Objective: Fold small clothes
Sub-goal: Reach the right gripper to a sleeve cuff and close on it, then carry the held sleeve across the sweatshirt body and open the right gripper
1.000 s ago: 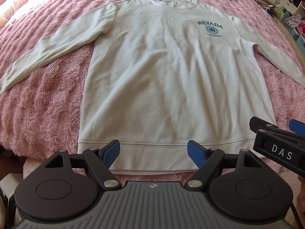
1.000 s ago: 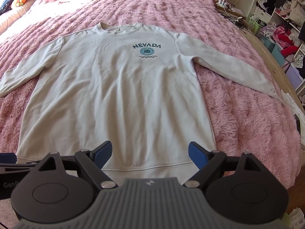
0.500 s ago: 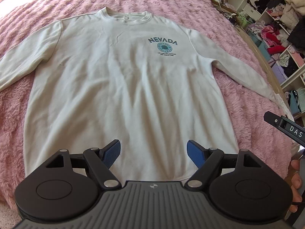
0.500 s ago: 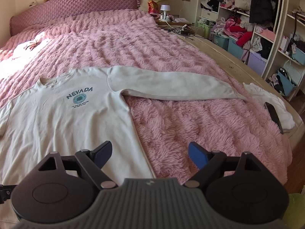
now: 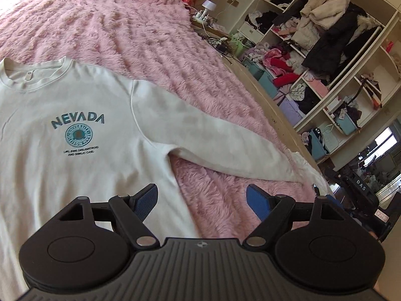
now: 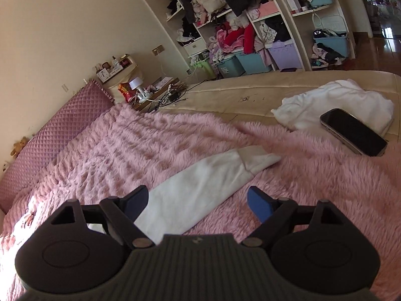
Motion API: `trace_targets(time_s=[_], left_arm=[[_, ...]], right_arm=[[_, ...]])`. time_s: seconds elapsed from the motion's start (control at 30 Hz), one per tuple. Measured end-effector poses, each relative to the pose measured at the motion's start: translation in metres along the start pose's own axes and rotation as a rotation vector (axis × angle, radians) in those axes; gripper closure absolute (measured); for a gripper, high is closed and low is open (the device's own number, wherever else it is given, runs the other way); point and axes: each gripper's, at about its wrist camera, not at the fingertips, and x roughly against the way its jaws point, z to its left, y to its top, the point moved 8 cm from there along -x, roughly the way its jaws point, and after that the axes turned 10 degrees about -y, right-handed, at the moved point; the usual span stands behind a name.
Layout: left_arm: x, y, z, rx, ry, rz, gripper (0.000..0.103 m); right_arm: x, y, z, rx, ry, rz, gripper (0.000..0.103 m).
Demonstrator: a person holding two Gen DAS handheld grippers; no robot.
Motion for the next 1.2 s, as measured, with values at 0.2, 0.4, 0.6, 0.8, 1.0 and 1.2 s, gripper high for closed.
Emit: trace_targets(time_s=[0.2,0.4,0.6,0.8,1.0,1.2], left_arm=[[-0.065,0.032,0.010,0.088,-0.101,-0.012,0.009],[-0.110,0.028,0.022,0.138,-0.100,0.043,0.009],[-0.144,0.011,0.028,0.175,-0.117,0.150,0.009],[-0.157,-0.004,0.033,0.194,-0.115,0.187,0.009],[-0.151,0.002,0.033,0.185,-0.137,0.187,0.009],[-0.101,0.020,0.044,0.235,-0.140,0.095,0.009]], right_arm=[[-0.074,0.006,-0.031,-0.097,-0.048,0.067,0.038],[-0.117,-0.001,-0.053,-0.296,-0.054,0.099,0.046],[-0.145,0.012,-0.061,-0.391,-0.066,0.072,0.058],[-0.150,0.014,-0.066,-0.419,-0.071,0.090,0.101],[-0.129,0.029,-0.049,-0.390,-0.020,0.062,0.101],[-0.087,0.053,0.016,-0.332,0.118,0.014,0.101]])
